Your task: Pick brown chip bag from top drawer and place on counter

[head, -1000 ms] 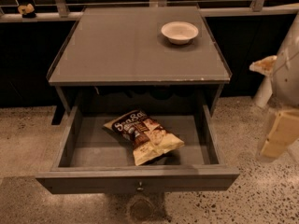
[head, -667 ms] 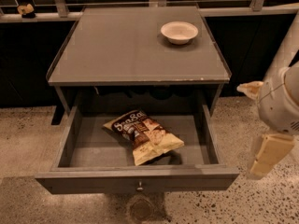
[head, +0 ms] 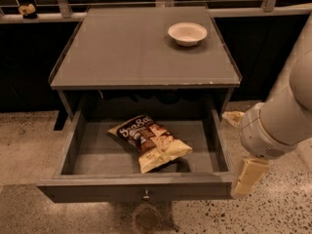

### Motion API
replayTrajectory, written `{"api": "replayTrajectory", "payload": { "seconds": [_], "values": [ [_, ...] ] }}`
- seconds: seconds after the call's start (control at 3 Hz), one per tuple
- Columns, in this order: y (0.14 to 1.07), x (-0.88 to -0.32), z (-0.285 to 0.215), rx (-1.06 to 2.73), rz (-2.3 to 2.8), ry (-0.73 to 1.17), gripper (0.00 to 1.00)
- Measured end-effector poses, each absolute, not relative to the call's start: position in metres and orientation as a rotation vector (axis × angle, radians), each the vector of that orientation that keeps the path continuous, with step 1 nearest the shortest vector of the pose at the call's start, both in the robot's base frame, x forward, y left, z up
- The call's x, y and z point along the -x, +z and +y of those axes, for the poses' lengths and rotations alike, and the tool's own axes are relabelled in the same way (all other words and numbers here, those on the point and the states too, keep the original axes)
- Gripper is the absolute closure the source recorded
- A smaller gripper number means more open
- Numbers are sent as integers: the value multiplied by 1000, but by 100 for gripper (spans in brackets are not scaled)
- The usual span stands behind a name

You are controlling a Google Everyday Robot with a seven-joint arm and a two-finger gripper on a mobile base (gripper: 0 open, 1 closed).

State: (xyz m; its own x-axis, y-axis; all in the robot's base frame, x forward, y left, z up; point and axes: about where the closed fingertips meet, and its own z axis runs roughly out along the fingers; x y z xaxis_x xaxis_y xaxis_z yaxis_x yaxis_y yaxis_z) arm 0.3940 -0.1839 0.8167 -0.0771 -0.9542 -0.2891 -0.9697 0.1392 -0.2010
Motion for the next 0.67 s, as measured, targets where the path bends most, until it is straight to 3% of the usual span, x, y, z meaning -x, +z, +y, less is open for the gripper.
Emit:
{"api": "replayTrajectory", "payload": {
  "seconds": [0.67],
  "values": [
    [782, -435, -151, 1831, 2038, 114, 0]
  ]
}}
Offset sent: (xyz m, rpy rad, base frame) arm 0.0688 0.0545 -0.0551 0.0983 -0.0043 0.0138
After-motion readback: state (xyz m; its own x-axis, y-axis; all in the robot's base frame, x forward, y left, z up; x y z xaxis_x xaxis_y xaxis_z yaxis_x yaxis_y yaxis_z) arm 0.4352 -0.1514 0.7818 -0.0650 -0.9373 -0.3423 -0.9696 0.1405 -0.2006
